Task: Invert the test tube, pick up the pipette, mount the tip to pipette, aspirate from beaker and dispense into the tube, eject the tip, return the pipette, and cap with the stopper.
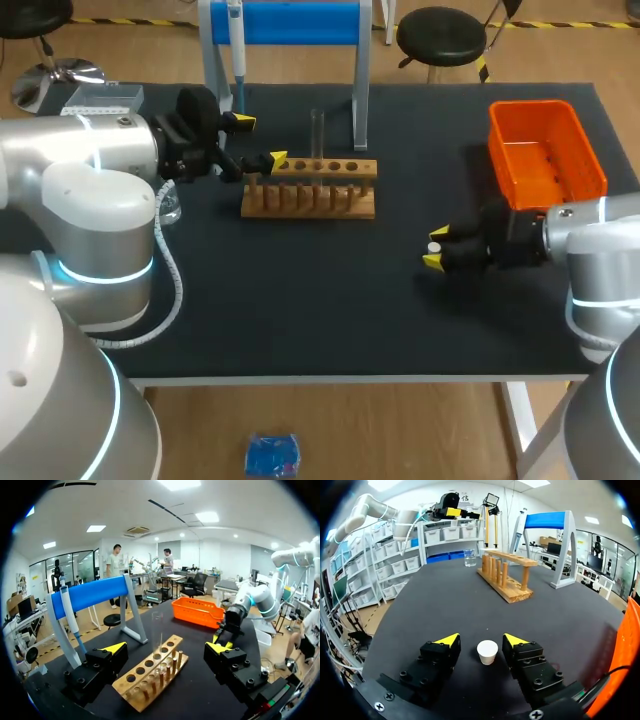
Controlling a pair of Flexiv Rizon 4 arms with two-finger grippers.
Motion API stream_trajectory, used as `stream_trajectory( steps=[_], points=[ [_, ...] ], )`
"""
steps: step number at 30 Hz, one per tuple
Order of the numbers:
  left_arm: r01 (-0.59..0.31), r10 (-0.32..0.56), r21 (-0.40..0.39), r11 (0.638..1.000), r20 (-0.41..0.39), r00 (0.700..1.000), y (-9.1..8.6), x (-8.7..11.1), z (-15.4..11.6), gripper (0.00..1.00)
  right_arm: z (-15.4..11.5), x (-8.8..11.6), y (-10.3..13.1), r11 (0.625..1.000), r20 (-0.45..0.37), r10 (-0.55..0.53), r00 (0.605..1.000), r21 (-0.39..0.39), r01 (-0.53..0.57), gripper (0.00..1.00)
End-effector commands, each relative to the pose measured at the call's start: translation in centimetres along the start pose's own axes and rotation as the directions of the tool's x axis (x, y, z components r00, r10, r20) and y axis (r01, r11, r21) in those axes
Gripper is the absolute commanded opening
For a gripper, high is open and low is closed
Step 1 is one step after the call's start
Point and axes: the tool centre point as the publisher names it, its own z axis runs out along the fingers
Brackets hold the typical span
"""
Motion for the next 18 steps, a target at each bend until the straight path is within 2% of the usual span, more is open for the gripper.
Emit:
stream_trajectory(
  steps=[1,18],
  points=[
    [0.0,0.0,0.006,1.0,0.004,1.0,0.15,0.07,0.11,1.0,-0.02,0.01,-0.08,1.0,0.007,0.0,1.0,-0.004,0.0,0.5],
    [0.0,0.0,0.006,1.0,0.004,1.0,0.15,0.07,0.11,1.0,-0.11,-0.05,-0.28,1.0,0.018,0.004,1.0,-0.002,-0.004,0.45]
  ],
)
